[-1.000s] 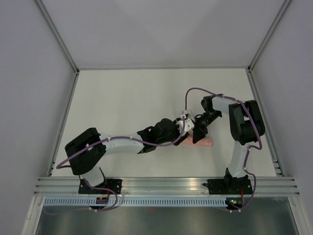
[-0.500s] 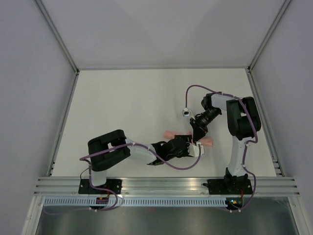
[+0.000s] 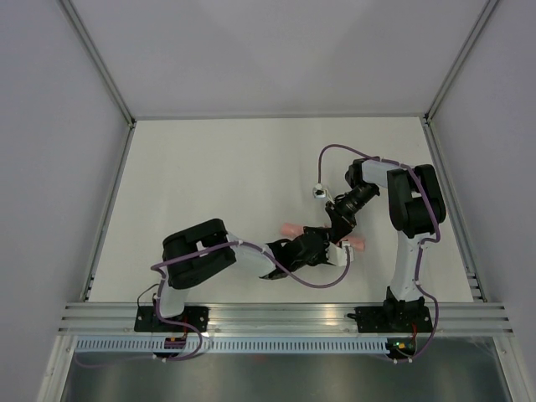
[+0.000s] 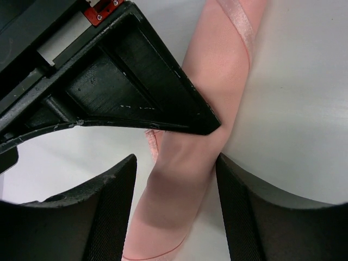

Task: Fold the napkin, place the utensils inside, and roll it up
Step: Roll the napkin with the utensil

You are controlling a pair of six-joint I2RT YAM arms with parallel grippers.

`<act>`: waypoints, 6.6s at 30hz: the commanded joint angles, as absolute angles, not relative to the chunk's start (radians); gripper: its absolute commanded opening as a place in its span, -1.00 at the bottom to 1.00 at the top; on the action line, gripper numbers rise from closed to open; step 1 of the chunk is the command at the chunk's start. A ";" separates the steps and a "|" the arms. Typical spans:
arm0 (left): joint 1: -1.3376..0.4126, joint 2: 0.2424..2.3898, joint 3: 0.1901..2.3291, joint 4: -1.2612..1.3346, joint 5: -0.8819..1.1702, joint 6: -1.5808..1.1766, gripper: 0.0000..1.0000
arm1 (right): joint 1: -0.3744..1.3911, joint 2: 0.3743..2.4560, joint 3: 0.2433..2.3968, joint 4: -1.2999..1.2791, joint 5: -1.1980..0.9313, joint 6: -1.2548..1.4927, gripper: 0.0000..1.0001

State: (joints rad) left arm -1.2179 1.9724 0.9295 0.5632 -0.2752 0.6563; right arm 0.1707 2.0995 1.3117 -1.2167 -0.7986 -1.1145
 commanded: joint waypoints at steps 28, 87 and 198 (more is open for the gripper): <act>-1.114 2.059 1.101 0.034 0.106 0.456 -0.42 | 0.110 1.908 1.230 -0.904 -0.676 -0.905 0.33; -0.801 2.484 1.856 -0.767 0.893 0.270 -0.13 | 0.503 1.209 0.451 -0.107 -0.281 -0.810 0.16; -0.538 2.258 1.598 -0.107 -0.029 -0.650 -0.21 | 0.336 2.151 1.365 -0.175 -0.594 0.477 -0.14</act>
